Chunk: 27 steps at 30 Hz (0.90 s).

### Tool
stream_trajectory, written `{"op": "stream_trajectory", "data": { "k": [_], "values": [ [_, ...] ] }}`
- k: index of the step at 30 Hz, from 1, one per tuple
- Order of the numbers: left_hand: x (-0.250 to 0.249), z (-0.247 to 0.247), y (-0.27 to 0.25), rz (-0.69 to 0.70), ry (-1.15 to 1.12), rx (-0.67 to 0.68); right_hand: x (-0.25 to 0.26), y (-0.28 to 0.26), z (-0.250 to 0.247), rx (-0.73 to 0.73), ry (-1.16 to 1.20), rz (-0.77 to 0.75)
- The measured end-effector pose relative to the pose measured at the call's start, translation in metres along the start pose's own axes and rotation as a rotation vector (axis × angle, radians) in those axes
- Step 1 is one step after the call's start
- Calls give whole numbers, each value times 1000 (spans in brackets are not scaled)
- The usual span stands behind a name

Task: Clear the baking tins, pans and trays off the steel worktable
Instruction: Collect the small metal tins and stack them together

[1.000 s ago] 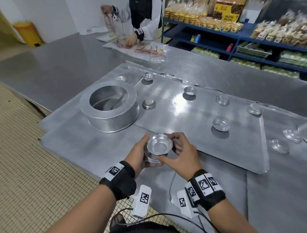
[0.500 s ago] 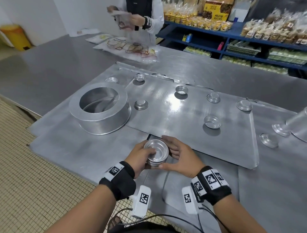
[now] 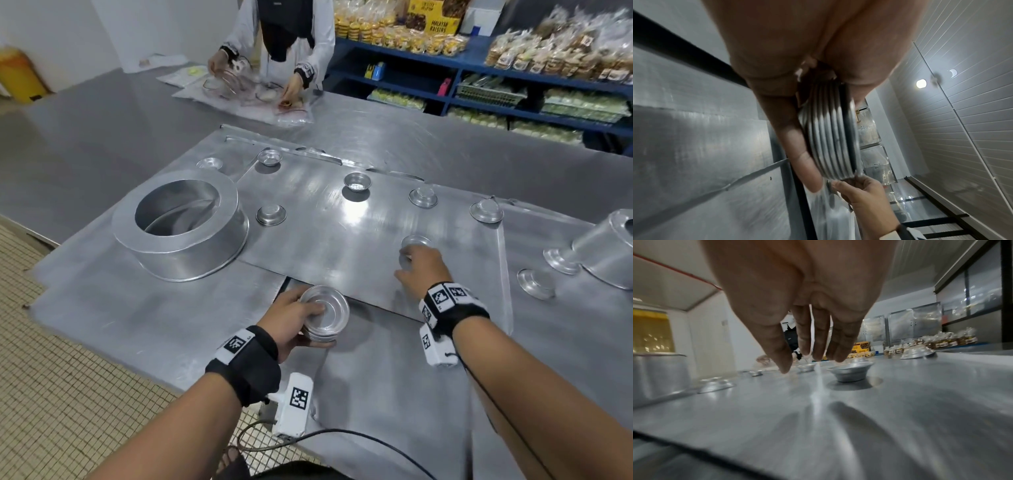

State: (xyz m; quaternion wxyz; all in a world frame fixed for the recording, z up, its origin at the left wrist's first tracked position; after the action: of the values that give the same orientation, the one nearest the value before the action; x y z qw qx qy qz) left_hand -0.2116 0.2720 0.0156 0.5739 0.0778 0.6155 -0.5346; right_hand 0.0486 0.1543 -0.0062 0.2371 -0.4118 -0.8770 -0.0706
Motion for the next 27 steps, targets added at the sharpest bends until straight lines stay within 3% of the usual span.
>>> {"op": "stream_trajectory", "data": {
  "k": [3, 9, 13, 18, 27],
  "values": [
    [0, 8, 3, -19, -5, -3, -15, 21, -7, -70, -92, 36],
    [4, 17, 9, -41, -15, -21, -35, 57, -5, 57, -168, 147],
    [7, 18, 10, -46, -12, -36, -35, 65, -3, 49, -160, 182],
    [9, 12, 9, -43, -29, -53, -22, 50, -5, 37, -85, 140],
    [4, -5, 0, -37, -45, -65, 62, -28, -10, 13, 204, -122]
  ]
}}
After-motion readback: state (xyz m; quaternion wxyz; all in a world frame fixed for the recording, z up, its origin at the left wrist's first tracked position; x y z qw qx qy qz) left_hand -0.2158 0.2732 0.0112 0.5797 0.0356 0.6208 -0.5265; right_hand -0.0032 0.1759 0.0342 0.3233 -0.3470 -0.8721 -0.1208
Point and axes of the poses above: each hand's wrist, its own y-axis towards the middle knuckle, its own z-axis out of the palm, x = y × z, the point moved 1 cm from there along y, towards the middle knuckle, and after that the axes turned 4 degrees about y, right-handed, at the moved point
